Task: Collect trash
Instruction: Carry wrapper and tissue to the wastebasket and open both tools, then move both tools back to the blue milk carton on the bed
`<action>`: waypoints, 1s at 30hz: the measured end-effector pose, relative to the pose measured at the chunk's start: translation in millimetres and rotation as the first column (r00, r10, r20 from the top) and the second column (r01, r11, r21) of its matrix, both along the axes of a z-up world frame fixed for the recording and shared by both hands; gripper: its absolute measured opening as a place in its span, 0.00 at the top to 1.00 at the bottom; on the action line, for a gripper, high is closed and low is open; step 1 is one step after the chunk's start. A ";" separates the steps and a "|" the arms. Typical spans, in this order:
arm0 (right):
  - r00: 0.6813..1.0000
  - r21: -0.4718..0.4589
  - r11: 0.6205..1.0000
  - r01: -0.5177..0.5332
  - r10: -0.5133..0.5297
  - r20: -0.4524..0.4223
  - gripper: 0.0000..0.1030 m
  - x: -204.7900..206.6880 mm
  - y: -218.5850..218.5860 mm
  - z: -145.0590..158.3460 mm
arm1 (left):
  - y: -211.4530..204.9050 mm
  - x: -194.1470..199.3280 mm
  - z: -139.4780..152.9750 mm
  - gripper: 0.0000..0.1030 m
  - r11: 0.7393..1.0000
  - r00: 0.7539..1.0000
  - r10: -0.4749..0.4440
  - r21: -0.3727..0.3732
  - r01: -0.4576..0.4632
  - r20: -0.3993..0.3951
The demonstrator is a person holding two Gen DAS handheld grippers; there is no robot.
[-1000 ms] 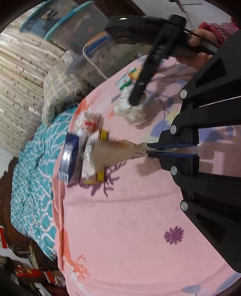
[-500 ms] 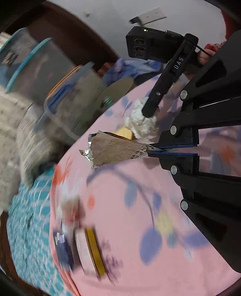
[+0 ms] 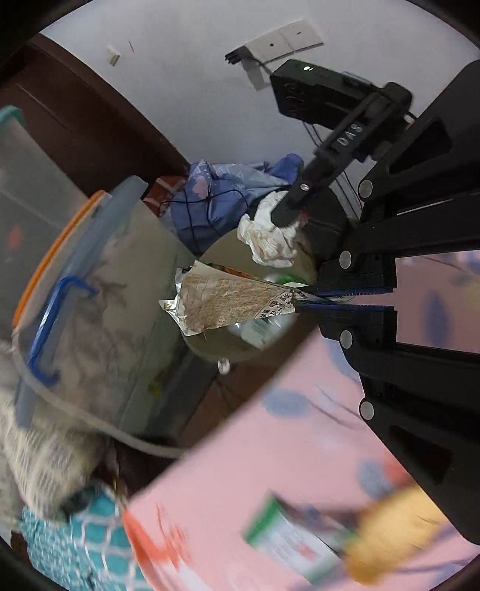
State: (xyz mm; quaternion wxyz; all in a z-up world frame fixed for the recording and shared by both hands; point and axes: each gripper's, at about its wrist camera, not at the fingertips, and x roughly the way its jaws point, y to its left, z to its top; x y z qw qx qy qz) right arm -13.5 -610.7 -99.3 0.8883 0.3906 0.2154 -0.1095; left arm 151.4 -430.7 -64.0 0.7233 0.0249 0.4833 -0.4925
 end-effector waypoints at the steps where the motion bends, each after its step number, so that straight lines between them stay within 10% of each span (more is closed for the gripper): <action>1: 1.000 -0.001 1.000 0.011 -0.011 -0.011 0.60 2.6 -7.4 -3.5 | -16.9 3.7 -4.3 0.97 1.000 1.000 -0.004 0.010 0.004 0.000; 5: 0.997 0.027 0.998 0.058 -0.056 -0.049 0.32 10.7 -32.9 -17.2 | -63.4 16.3 -19.8 0.84 0.999 1.000 0.022 0.047 -0.021 -0.012; 7: 0.996 0.027 0.996 0.083 -0.082 -0.045 0.26 9.5 -37.0 -19.8 | -73.2 20.6 -26.8 0.44 0.994 0.998 0.069 0.083 -0.068 -0.009; 20: 0.996 -0.020 0.999 0.032 -0.031 0.085 0.28 0.4 6.7 20.1 | 79.9 25.2 24.7 0.41 0.970 0.967 0.239 -0.075 -0.233 0.084; 24: 0.989 -0.056 0.993 -0.102 0.108 0.105 0.28 23.2 46.7 45.5 | 183.6 56.5 27.0 0.40 0.898 0.897 0.439 -0.071 -0.435 0.051; 30: 0.912 -0.002 0.917 -0.398 0.396 0.109 0.32 80.4 126.4 62.6 | 355.0 91.7 14.8 0.40 0.692 0.692 0.722 -0.017 -0.722 -0.008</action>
